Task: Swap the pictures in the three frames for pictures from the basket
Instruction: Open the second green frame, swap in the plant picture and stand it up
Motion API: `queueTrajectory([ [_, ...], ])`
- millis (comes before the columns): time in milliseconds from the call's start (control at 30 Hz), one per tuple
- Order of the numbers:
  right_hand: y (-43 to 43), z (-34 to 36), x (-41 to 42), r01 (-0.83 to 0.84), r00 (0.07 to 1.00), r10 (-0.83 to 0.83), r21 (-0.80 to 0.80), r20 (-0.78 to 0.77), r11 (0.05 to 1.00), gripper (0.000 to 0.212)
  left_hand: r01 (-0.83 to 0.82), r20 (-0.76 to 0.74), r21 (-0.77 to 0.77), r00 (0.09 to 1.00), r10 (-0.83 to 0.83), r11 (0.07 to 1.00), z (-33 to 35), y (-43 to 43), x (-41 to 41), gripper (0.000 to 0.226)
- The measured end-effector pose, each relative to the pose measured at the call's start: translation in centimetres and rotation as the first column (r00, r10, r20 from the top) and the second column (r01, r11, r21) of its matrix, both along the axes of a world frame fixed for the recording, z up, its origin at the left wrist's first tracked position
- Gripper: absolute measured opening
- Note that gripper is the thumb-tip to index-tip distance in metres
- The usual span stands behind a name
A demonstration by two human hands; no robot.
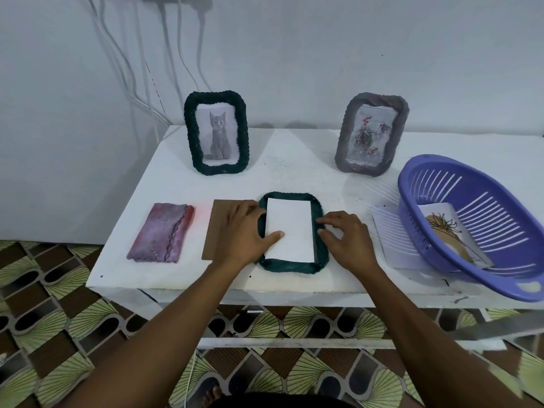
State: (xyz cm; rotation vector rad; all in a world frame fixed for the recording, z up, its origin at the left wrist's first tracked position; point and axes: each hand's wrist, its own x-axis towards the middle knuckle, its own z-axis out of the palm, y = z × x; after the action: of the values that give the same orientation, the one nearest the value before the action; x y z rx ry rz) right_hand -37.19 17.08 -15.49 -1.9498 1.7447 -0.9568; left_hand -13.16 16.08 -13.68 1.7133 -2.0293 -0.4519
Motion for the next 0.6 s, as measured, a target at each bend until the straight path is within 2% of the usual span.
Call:
queueTrajectory([
  [167, 0.0, -0.1, -0.1, 0.003, 1.000, -0.002, -0.003, 0.014, 1.000, 0.021, -0.054, -0.273, -0.065, 0.962, 0.035, 0.996, 0.4, 0.1, 0.6, 0.041],
  [233, 0.0, 0.0, 0.0, -0.001, 1.000, 0.002, -0.004, 0.019, 1.000, 0.021, -0.069, -0.377, -0.021, 0.925, 0.056, 0.997, 1.2, 0.6, 0.6, 0.033],
  [300, 0.0, 0.4, 0.0, -0.001, 0.999, 0.001, 0.009, 0.045, 1.000, 0.021, -0.015, -0.438, 0.036, 0.898, 0.029, 0.999, 1.5, 0.6, 0.6, 0.034],
  [400, -0.1, 0.8, 0.0, -0.004, 0.995, -0.001, 0.051, 0.095, 0.999, 0.021, 0.023, -0.329, 0.015, 0.944, -0.017, 1.000, 1.4, 0.2, 0.5, 0.038],
  [467, 0.0, 0.7, 0.0, -0.011, 0.998, 0.009, 0.032, 0.069, 0.999, 0.021, -0.005, -0.140, -0.039, 0.990, 0.000, 0.999, 1.4, -0.3, 0.3, 0.048],
  [533, 0.1, 0.4, 0.0, -0.012, 0.999, 0.012, 0.007, 0.035, 1.000, 0.022, -0.024, 0.025, -0.042, 0.999, 0.025, 0.999, 1.0, -0.8, 0.2, 0.062],
  [600, 0.2, 0.4, 0.0, -0.005, 1.000, 0.005, -0.002, 0.026, 1.000, 0.022, -0.048, 0.069, 0.012, 0.997, 0.047, 0.999, 0.8, -1.0, 0.0, 0.068],
])
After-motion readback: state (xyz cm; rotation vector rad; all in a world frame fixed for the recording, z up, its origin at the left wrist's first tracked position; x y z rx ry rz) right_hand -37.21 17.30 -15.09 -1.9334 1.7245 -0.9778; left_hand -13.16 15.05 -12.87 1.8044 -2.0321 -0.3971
